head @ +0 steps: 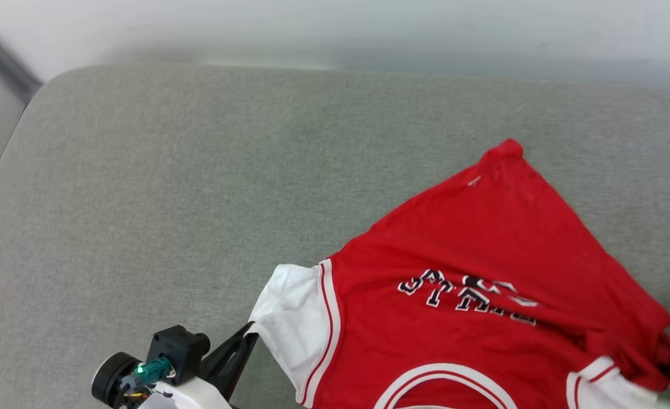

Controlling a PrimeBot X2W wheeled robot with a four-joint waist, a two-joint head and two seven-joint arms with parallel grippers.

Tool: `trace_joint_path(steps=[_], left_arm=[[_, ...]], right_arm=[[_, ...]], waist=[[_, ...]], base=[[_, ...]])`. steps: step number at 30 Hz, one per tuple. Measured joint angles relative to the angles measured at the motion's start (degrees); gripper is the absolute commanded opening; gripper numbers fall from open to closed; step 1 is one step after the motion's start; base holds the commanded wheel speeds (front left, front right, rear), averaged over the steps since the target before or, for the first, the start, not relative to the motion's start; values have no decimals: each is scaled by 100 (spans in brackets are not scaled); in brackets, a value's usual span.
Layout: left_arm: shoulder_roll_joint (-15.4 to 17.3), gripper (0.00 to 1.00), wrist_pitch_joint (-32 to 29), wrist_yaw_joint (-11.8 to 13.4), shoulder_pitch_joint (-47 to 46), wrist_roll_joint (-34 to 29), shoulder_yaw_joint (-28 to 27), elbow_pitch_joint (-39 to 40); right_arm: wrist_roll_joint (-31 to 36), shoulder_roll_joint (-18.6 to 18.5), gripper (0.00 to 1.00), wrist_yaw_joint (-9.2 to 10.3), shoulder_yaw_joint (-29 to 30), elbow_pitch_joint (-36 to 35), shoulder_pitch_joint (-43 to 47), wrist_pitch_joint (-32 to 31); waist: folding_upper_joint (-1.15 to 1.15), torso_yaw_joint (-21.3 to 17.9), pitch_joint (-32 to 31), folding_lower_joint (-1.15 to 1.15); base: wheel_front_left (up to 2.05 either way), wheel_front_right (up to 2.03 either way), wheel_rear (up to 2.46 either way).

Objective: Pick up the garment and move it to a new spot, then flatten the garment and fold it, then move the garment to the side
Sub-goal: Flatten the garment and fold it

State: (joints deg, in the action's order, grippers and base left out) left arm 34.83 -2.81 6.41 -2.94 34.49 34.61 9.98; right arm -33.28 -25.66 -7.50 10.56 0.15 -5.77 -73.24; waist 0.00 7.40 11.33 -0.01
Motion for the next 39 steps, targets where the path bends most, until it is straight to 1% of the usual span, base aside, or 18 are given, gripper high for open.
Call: trace_joint_path(steps=[6, 10, 16, 17, 18, 23, 29, 31, 35, 39], left_arm=[[-55, 0, 103, 38, 11, 48, -44, -119], [-93, 0, 154, 68, 31, 56, -38, -122], [-115, 0, 156, 89, 34, 63, -3, -94], [-114, 0, 155, 89, 34, 63, 1, -82], [-112, 0, 152, 89, 34, 62, 2, -71], [-105, 0, 147, 103, 30, 36, 27, -5], [-132, 0, 157, 110, -16, -14, 74, 152], [-154, 0, 158, 108, -86, -47, 91, 226], [-309, 0, 188, 13, -203, 23, 155, 378], [-357, 0, 162, -59, -430, -89, 248, 489]], right_arm=[[-154, 101, 0, 0, -68, -393, 742, 126], [-207, 109, 0, 0, -65, -504, 1214, 170], [-308, 115, 0, 0, -91, -519, 1392, 286], [-308, 113, 27, 0, -93, -535, 1392, 361], [-309, 97, 100, 0, -101, -541, 1385, 389], [-465, -101, 100, 0, -155, -679, 1195, 464], [-662, -413, 100, 0, -167, -939, 560, 442], [-673, -433, 100, 0, -194, -994, 167, 461], [-602, -391, 100, 0, -367, -1011, -530, 318], [-326, -392, 100, 0, -530, -788, -1137, 258]], waist=[[0, -232, -253, 0], [0, -346, -361, 0], [0, -367, -398, 0], [0, -362, -396, 0], [0, -354, -393, 1], [0, -278, -344, 1], [0, -124, -262, 1], [0, -61, -188, 1], [0, 103, 19, 2], [0, 333, 273, 2]], base=[[0, 0, 0], [0, 0, 0], [0, 0, 0], [0, 0, 0], [0, 0, 0], [0, 0, 0], [0, 0, 0], [0, 0, 0], [0, 0, 0], [0, 0, 0]])
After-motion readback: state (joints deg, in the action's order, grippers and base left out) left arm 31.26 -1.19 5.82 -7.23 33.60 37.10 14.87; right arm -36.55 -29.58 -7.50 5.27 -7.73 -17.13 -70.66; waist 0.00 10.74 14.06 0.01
